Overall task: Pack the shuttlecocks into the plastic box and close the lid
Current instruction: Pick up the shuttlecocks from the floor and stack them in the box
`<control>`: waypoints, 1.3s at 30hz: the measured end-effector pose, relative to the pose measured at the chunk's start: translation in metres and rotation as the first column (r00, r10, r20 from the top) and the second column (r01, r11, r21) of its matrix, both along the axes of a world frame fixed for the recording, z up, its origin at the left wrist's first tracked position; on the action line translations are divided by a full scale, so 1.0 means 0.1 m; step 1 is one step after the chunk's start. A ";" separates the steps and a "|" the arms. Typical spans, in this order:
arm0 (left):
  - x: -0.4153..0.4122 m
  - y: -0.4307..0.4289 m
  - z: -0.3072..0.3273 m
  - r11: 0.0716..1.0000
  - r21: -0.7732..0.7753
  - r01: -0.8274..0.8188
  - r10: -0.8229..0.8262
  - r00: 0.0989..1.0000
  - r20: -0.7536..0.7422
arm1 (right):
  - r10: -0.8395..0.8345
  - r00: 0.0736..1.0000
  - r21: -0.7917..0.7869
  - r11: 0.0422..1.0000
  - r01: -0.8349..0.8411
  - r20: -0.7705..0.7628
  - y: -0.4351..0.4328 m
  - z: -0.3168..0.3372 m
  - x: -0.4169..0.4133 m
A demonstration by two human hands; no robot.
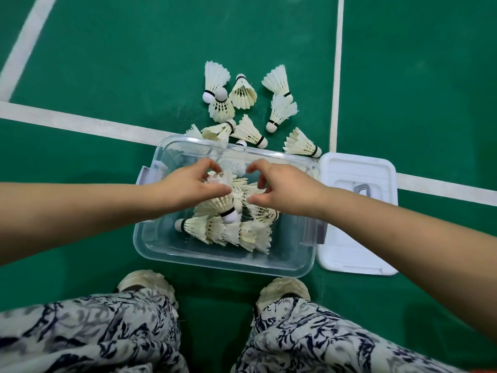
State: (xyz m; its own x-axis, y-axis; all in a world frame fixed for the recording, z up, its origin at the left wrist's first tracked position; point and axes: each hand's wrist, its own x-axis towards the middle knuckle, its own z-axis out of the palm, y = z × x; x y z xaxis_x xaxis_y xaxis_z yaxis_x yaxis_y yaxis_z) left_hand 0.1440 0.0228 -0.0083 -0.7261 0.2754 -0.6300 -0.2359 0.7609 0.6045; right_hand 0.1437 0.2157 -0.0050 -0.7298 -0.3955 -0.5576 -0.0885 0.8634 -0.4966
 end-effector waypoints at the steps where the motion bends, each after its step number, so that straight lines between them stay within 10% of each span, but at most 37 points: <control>1: 0.00 0.02 0.00 1.000 0.009 -0.006 0.006 1.000 -0.001 | -0.049 0.998 -0.073 0.996 0.052 0.044 -0.03 0.01 0.01; 12: 0.05 0.16 0.03 0.994 0.102 0.027 -0.027 1.000 0.004 | -0.172 0.984 -0.245 0.954 0.175 0.034 -0.15 0.06 0.11; 27: 0.06 0.35 -0.12 0.851 0.341 -0.400 0.278 0.893 0.353 | -0.309 0.948 -0.180 0.939 0.291 -0.076 0.13 0.06 0.10; 34: 0.06 0.40 -0.27 0.937 0.316 -0.150 0.085 0.974 0.211 | -0.240 0.962 -0.146 0.964 0.221 -0.131 0.19 0.05 0.15; 39: 0.03 0.44 -0.31 0.966 0.017 0.259 -0.256 0.961 -0.106 | -0.223 0.965 -0.139 0.969 0.203 -0.138 0.20 0.05 0.15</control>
State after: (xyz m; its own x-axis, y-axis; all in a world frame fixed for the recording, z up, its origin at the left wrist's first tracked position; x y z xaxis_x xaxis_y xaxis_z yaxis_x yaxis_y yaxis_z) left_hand 0.1468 0.0666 -0.0395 -0.6880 0.4797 -0.5445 0.0301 0.7686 0.6390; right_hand 0.1590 0.2358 0.0004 -0.8769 -0.2802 -0.3906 0.0083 0.8036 -0.5951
